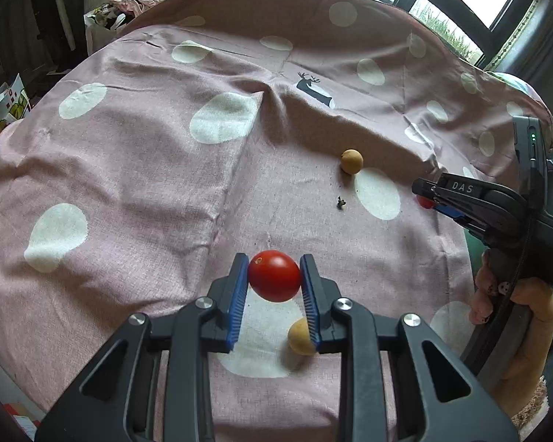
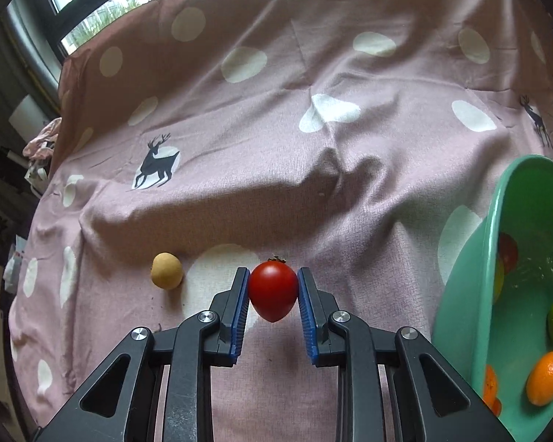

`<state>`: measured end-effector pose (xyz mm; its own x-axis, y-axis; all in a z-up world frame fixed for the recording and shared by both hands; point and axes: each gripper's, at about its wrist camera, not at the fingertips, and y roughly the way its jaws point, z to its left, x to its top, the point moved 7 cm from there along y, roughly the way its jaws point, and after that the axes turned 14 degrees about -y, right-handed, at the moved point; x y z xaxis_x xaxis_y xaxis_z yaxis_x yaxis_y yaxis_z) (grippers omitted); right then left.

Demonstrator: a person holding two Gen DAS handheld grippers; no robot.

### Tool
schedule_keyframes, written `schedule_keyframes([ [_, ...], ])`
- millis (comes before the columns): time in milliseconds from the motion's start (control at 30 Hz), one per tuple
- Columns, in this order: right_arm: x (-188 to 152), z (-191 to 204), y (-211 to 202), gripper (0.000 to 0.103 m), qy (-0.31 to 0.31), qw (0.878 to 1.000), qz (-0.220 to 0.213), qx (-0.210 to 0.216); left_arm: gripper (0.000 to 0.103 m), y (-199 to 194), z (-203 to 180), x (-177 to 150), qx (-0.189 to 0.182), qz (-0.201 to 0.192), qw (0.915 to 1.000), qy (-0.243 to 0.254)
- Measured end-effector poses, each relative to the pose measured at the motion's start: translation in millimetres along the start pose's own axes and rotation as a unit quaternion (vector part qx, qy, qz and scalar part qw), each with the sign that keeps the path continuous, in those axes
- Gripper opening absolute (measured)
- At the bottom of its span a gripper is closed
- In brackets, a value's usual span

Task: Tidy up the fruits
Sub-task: 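Carry both cherry tomatoes with both tools over the green bowl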

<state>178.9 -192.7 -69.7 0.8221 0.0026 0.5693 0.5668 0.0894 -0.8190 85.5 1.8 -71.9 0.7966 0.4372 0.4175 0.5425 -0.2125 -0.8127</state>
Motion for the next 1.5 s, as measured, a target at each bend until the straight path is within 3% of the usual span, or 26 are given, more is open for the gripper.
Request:
schedule_keyframes([
  [333,-4,-4,-78,0.026,0.018,0.996,-0.083,0.033,0.028,-33,-18,4,-0.030,-0.059,0.9977,0.015],
  [500,-21,-15,-116,0.026,0.028,0.992,-0.124,0.018,0.028,-53,-30,3,-0.053,-0.087,0.9944,0.031],
  [667,-35,-29,-130,0.026,0.045,0.990,-0.133,0.018,0.028,-63,-41,-1,-0.070,-0.099,0.9918,0.039],
  [867,-36,-53,-153,0.026,0.063,0.984,-0.168,-0.017,0.028,-77,-59,-7,-0.091,-0.117,0.9880,0.044],
  [1033,-39,-83,-167,0.026,0.088,0.978,-0.186,-0.026,0.028,-82,-94,-14,-0.094,-0.133,0.9838,0.074],
  [1267,-53,-129,-168,0.026,0.132,0.974,-0.183,-0.030,0.028,-74,-165,-37,-0.113,-0.123,0.9754,0.143],
  [1500,-68,-167,-168,0.026,0.175,0.968,-0.175,-0.032,0.028,-52,-231,-66,-0.139,-0.087,0.9661,0.200],
])
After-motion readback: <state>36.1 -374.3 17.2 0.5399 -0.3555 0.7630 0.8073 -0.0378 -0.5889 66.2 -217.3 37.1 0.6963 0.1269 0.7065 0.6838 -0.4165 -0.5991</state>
